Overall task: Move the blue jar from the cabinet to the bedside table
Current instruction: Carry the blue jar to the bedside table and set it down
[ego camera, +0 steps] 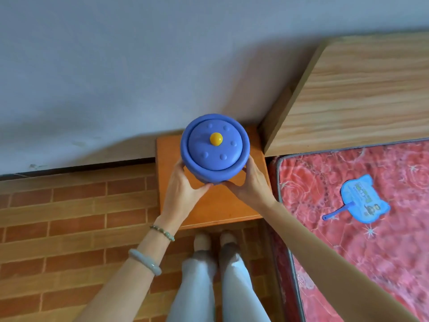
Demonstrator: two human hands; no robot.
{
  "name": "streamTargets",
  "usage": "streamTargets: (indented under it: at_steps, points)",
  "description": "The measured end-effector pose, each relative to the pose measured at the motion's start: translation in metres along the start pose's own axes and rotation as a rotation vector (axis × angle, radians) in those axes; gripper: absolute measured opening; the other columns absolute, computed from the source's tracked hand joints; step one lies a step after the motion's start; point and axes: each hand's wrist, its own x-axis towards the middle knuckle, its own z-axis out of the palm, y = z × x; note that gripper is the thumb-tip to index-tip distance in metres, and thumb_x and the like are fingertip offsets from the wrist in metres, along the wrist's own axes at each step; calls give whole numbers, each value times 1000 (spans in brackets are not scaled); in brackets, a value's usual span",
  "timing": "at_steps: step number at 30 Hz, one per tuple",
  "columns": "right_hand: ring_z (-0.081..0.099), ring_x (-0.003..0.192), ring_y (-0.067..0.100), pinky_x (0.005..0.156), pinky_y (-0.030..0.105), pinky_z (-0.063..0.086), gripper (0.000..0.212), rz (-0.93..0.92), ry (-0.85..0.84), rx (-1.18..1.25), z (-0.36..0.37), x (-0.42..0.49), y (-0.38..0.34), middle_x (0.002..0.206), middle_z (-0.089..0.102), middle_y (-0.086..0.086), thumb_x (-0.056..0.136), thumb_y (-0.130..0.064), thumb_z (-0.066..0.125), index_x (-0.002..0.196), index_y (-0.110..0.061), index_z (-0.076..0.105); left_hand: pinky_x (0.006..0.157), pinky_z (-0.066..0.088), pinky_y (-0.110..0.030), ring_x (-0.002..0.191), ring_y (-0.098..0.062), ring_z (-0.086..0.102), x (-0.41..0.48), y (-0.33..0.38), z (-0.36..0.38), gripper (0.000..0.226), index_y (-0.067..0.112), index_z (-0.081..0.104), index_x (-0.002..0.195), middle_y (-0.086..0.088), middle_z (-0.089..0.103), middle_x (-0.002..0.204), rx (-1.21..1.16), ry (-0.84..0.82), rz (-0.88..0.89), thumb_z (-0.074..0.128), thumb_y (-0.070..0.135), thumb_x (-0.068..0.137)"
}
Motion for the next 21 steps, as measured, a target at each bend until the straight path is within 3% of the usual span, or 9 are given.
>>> streamTargets:
  at_steps: [2, 4, 6, 9, 13, 18, 21]
  points:
    - [49, 115, 8, 93, 26, 44, 82, -7, -30, 6, 13, 7, 28, 128, 43, -8, 71, -25, 78, 136, -13, 29, 87, 46, -20, 109, -12, 51, 1, -29, 24, 88, -1, 43, 126, -2, 51, 120, 1, 4, -36, 88, 33, 59]
    - [47, 114, 5, 91, 24, 44, 84, 3, -47, -6, 29, 12, 61, 129, 41, -10, 71, -25, 78, 137, -14, 27, 85, 43, -10, 106, -18, 54, 2, -58, 49, 87, -4, 43, 124, -11, 55, 119, 3, -6, -68, 87, 33, 59]
    - [48, 115, 10, 90, 28, 46, 84, 15, -55, -12, 47, 15, 92, 128, 41, -11, 71, -26, 78, 137, -13, 27, 80, 37, 1, 103, -17, 55, 0, -84, 71, 89, -5, 43, 123, -13, 56, 117, 0, -9, -96, 85, 40, 59]
    - [48, 118, 20, 90, 33, 46, 84, 5, -65, -29, 73, 19, 132, 129, 39, -8, 71, -24, 78, 137, -6, 27, 76, 36, 3, 99, -17, 56, -2, -120, 99, 90, -5, 43, 123, -14, 57, 115, 5, 6, -126, 84, 43, 59]
    - [47, 119, 21, 90, 29, 44, 85, 7, -66, -29, 96, 25, 158, 132, 41, -3, 71, -25, 76, 137, -4, 27, 77, 42, -3, 101, -21, 60, 0, -156, 114, 85, -1, 42, 124, -15, 58, 117, 8, 17, -123, 88, 33, 62]
    - [47, 119, 24, 88, 29, 44, 84, 17, -77, -43, 115, 31, 175, 135, 44, 10, 72, -19, 76, 137, -3, 26, 82, 52, -27, 105, -25, 61, 5, -174, 118, 83, -4, 42, 125, -17, 59, 118, 34, 14, -86, 87, 32, 65]
    - [49, 117, 23, 87, 27, 45, 84, 4, -92, -47, 119, 32, 180, 133, 44, 3, 71, -19, 77, 136, -2, 27, 85, 51, -24, 106, -24, 60, 2, -178, 122, 82, -7, 42, 124, -17, 57, 118, 18, 13, -87, 86, 28, 65]
